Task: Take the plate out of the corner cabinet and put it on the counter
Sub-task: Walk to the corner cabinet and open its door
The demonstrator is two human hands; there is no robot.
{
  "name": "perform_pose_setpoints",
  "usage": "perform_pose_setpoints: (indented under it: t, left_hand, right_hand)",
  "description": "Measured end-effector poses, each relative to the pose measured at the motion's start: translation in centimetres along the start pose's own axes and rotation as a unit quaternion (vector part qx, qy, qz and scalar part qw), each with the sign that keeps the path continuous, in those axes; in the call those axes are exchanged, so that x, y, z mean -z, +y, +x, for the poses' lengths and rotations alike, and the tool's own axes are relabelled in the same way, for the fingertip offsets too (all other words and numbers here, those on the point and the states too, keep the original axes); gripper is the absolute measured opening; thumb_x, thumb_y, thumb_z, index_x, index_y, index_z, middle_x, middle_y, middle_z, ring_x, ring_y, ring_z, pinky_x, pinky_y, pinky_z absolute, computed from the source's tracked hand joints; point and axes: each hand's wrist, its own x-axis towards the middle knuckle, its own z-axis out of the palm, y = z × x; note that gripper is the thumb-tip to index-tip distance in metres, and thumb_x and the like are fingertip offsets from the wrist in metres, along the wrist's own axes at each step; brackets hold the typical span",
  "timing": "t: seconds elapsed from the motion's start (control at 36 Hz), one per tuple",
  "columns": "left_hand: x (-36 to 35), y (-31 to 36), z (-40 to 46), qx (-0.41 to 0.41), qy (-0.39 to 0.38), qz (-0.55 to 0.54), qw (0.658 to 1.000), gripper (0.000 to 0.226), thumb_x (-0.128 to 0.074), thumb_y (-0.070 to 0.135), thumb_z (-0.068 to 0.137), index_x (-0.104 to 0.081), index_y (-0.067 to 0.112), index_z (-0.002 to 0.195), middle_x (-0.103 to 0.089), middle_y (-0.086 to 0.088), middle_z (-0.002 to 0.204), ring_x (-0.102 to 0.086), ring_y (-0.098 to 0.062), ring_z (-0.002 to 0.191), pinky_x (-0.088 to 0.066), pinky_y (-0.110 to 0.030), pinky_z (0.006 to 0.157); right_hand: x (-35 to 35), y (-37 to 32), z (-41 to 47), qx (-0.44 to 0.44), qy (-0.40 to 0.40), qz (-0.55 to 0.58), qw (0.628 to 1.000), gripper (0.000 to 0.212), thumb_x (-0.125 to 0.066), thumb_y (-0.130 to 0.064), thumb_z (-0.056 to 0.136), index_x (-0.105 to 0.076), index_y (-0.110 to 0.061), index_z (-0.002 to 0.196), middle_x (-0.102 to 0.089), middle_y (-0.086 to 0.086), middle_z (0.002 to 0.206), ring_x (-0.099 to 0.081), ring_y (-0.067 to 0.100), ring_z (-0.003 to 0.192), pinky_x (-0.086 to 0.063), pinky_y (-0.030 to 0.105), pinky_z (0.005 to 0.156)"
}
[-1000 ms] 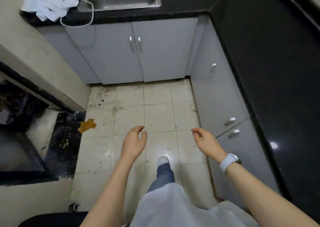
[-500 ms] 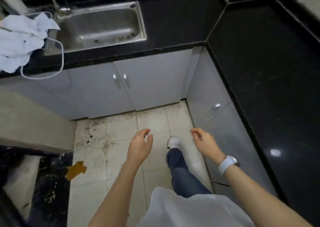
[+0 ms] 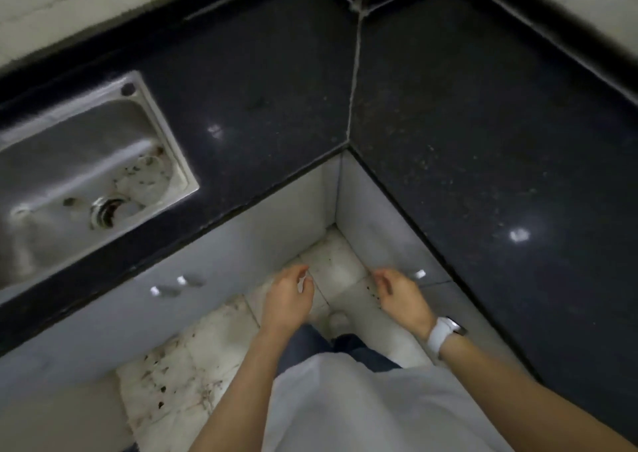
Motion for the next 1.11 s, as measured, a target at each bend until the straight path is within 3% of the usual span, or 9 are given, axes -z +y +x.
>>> perform_pose_setpoints:
  t: [0.08, 0.28, 0.42, 0.53, 0.61, 0.75, 0.86, 0.97, 1.11]
  left_hand:
    - [-0.3, 1.1, 3.3, -0.029, -0.071, 0.024, 0.997, 0.036, -0.046, 0.019, 0.093, -0.051, 0.008, 0.127, -0.057, -0.014, 0.131, -0.054, -0.026, 0.118, -0.038, -0.025, 0.097]
    - [-2.8, 3.8, 10.0, -0.132, -0.228, 0.1, 0.96, 0.033, -0.046, 0.015, 0.091, -0.053, 0.006, 0.123, -0.061, -0.017, 0.124, -0.057, -0.03, 0.112, -0.044, -0.033, 0.094]
    - [-6.9, 5.1, 13.4, -0.173, -0.352, 0.14, 0.909, 0.039, -0.046, 0.016, 0.091, -0.047, 0.009, 0.129, -0.056, -0.014, 0.132, -0.053, -0.029, 0.119, -0.043, -0.036, 0.102]
    - [-11.7, 6.2, 15.2, -0.221, -0.4, 0.168, 0.874, 0.041, -0.044, 0.02, 0.091, -0.043, 0.01, 0.131, -0.052, -0.012, 0.136, -0.048, -0.029, 0.123, -0.04, -0.037, 0.103]
    - [-15.6, 6.5, 15.2, -0.237, -0.452, 0.181, 0.841, 0.049, -0.044, 0.024, 0.092, -0.033, 0.012, 0.138, -0.04, -0.011, 0.145, -0.038, -0.029, 0.132, -0.034, -0.039, 0.109]
    - [-20.8, 5.3, 14.0, -0.187, -0.496, 0.147, 0.835, 0.056, -0.047, 0.023, 0.089, -0.028, 0.018, 0.142, -0.034, -0.008, 0.149, -0.035, -0.03, 0.135, -0.032, -0.045, 0.113]
    - [-22.4, 3.9, 12.9, -0.169, -0.474, 0.097, 0.858, 0.061, -0.049, 0.015, 0.087, -0.022, 0.02, 0.142, -0.026, -0.003, 0.152, -0.03, -0.027, 0.137, -0.031, -0.039, 0.112]
    - [-21.9, 3.0, 12.8, -0.196, -0.456, 0.112, 0.861, 0.06, -0.045, 0.011, 0.088, -0.022, 0.021, 0.143, -0.027, 0.001, 0.152, -0.023, -0.023, 0.138, -0.027, -0.034, 0.108]
    - [-18.8, 0.5, 11.7, -0.206, -0.452, 0.141, 0.857, 0.056, -0.047, 0.013, 0.086, -0.03, 0.02, 0.139, -0.036, -0.001, 0.147, -0.027, -0.026, 0.134, -0.029, -0.038, 0.109]
  right_hand:
    - [0.0, 0.3, 0.6, -0.074, 0.034, 0.027, 0.996, 0.032, -0.04, -0.012, 0.091, -0.054, -0.009, 0.12, -0.062, 0.015, 0.121, -0.057, 0.032, 0.11, -0.045, 0.035, 0.092]
    - [-2.2, 1.8, 0.5, -0.248, 0.159, 0.137, 0.946, 0.032, -0.039, -0.01, 0.091, -0.051, -0.008, 0.12, -0.064, 0.018, 0.114, -0.059, 0.036, 0.102, -0.044, 0.033, 0.086]
    - [-4.0, 3.5, 1.3, -0.402, 0.267, 0.304, 0.821, 0.045, -0.033, -0.009, 0.092, -0.026, -0.009, 0.136, -0.061, 0.023, 0.117, -0.058, 0.038, 0.098, -0.045, 0.035, 0.08]
    - [-4.8, 6.4, 2.8, -0.419, 0.369, 0.434, 0.707, 0.057, -0.035, -0.008, 0.093, -0.007, -0.014, 0.142, -0.042, 0.02, 0.14, -0.047, 0.035, 0.122, -0.038, 0.05, 0.107]
    - [-4.7, 8.0, 3.4, -0.389, 0.426, 0.469, 0.669, 0.062, -0.034, -0.004, 0.093, -0.001, -0.021, 0.143, -0.025, 0.01, 0.152, -0.033, 0.03, 0.134, -0.032, 0.049, 0.112]
    - [-5.5, 9.9, 4.0, -0.334, 0.467, 0.475, 0.667, 0.062, -0.032, -0.003, 0.092, -0.006, -0.029, 0.142, -0.02, 0.006, 0.154, -0.029, 0.027, 0.138, -0.034, 0.046, 0.11]
    - [-6.7, 10.2, 3.7, -0.332, 0.47, 0.459, 0.677, 0.053, -0.031, -0.004, 0.092, -0.019, -0.019, 0.141, -0.032, 0.007, 0.149, -0.036, 0.025, 0.133, -0.032, 0.049, 0.112]
    - [-7.4, 9.5, 2.9, -0.31, 0.462, 0.43, 0.711, 0.045, -0.029, 0.0, 0.091, -0.035, -0.013, 0.134, -0.043, 0.009, 0.141, -0.046, 0.023, 0.124, -0.039, 0.043, 0.108]
    - [-8.0, 7.8, 2.2, -0.252, 0.468, 0.372, 0.761, 0.048, -0.03, 0.005, 0.089, -0.037, -0.013, 0.133, -0.046, 0.01, 0.138, -0.048, 0.02, 0.118, -0.041, 0.031, 0.1]
